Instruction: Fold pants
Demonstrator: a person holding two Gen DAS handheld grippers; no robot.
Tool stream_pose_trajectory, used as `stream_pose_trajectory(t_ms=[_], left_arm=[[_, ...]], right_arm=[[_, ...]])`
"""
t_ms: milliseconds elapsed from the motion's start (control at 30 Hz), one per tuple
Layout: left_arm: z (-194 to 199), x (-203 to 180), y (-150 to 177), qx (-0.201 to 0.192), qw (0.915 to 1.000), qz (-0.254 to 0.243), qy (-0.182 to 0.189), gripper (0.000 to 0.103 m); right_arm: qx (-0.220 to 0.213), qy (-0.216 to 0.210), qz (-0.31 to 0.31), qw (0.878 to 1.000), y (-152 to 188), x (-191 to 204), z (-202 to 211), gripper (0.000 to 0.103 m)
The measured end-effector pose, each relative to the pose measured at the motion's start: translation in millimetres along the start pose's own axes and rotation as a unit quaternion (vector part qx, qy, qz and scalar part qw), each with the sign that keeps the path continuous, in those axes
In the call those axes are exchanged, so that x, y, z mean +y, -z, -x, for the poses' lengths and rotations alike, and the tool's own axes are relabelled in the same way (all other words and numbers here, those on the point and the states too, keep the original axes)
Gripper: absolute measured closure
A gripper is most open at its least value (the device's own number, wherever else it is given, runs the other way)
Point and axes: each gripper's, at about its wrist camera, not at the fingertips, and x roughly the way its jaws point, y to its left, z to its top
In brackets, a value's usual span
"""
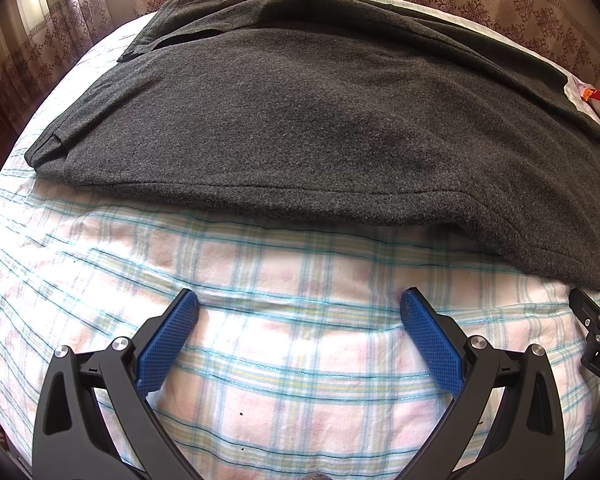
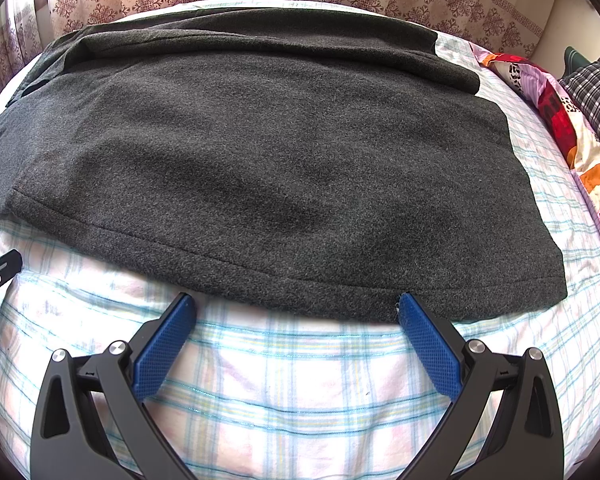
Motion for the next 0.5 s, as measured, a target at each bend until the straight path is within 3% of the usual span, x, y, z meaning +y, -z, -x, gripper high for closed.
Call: stream_pose_trajectory(t_ms=[500], left_arm=[[12,3,-9,-0.001,0.9999,-0.011,-0.007,0.002]], right_arm=[[0.019,0.002,0.007,1.0,-7,-5,6,0.005]])
